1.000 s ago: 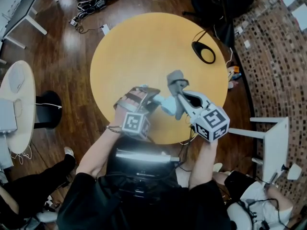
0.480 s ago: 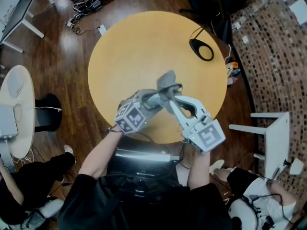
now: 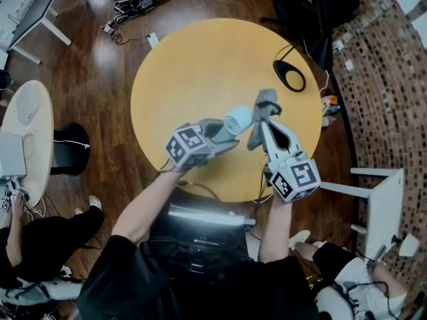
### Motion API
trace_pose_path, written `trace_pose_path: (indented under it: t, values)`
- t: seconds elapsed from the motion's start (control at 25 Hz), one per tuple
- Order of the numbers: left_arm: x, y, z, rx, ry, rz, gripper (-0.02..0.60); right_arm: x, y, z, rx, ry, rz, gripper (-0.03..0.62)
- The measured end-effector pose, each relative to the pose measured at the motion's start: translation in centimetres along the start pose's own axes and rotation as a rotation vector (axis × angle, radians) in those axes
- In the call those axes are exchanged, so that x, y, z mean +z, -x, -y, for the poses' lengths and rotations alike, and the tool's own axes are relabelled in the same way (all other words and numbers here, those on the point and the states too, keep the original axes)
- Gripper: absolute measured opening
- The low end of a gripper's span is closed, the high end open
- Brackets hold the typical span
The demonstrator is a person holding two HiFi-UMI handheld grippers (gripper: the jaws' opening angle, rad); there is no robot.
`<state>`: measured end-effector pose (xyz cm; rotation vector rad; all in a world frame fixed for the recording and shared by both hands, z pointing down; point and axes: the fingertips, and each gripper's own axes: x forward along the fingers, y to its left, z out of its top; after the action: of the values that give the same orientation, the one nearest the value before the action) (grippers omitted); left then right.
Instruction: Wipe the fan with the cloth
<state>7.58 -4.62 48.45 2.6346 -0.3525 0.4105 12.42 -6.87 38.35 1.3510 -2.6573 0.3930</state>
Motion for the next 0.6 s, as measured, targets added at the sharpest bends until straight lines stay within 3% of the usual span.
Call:
trace_pose_path:
  t: [0.12,0.24,0.44,0.6]
  values:
    - [0.7,0.4,-0.9,-0.063,0.175,0.053,0.207,0.4,-0.3,0.4,-0.019,-0.029,0.027,0.026]
    - [1.4,0.5,-1.4,-0.111,0.286,0.082,0.207,1.5,-0.6,-0.4,0.000,-0.024,0.052,0.026]
    - [3.4,0.5,-1.3,-0.159,0.356,0.106,0.207,3.8,-2.0,-3.7,0.074,0.056,0.082,0.026]
    - [5.9,1.5,-0.6,-0.177,0.333,0.119,0.207,6.5,-3.9,-6.3,0.079,0.180,0.099,0.026]
